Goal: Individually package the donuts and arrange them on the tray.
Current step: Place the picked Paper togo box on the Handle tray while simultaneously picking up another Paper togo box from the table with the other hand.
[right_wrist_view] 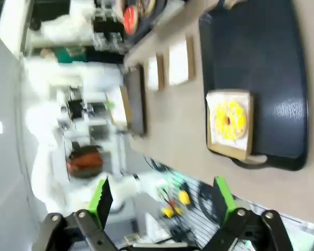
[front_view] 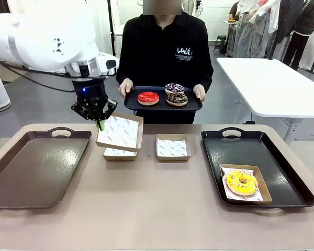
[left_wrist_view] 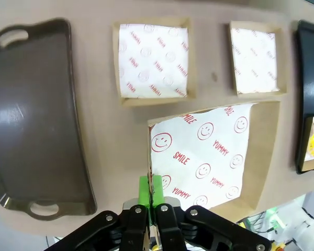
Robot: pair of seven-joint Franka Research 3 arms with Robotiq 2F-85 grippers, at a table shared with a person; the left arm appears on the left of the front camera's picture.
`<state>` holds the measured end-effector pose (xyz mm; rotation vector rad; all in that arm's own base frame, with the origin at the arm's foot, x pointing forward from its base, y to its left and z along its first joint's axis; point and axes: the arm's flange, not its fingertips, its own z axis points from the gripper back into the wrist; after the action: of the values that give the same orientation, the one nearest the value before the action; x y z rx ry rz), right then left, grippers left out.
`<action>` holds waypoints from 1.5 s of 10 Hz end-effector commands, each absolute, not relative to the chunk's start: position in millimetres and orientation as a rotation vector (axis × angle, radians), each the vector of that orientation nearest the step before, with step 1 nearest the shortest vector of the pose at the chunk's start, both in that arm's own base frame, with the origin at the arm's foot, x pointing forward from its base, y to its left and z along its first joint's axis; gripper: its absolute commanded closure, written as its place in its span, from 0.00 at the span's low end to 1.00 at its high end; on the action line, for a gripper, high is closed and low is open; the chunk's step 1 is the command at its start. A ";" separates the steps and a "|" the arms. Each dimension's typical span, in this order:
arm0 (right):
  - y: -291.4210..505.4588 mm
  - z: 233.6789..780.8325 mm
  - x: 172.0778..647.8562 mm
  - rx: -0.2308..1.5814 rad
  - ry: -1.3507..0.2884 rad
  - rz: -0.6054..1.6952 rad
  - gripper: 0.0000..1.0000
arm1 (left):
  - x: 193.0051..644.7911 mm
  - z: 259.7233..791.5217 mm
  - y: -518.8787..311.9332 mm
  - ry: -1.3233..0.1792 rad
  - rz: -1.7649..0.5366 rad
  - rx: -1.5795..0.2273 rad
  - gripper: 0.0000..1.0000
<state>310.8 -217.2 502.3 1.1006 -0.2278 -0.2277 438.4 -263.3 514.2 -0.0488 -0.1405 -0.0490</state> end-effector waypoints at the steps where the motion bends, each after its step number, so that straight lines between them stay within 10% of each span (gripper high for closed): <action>1: -236.9 488.3 322.7 1.200 -0.241 -0.263 0.00 | 462.7 528.5 -279.6 -0.133 -0.058 -0.033 1.00; 8: -255.5 454.7 320.2 1.191 -0.168 -0.237 0.00 | 546.1 519.9 -288.1 -0.054 0.005 -0.035 1.00; 15: -253.6 451.7 321.2 1.231 -0.138 -0.279 0.00 | 538.3 516.7 -283.5 -0.071 -0.006 -0.050 1.00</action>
<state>322.4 -253.5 452.7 1.2221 -0.1407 -0.2752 542.2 -286.8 516.1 -0.0501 -0.0653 -0.0082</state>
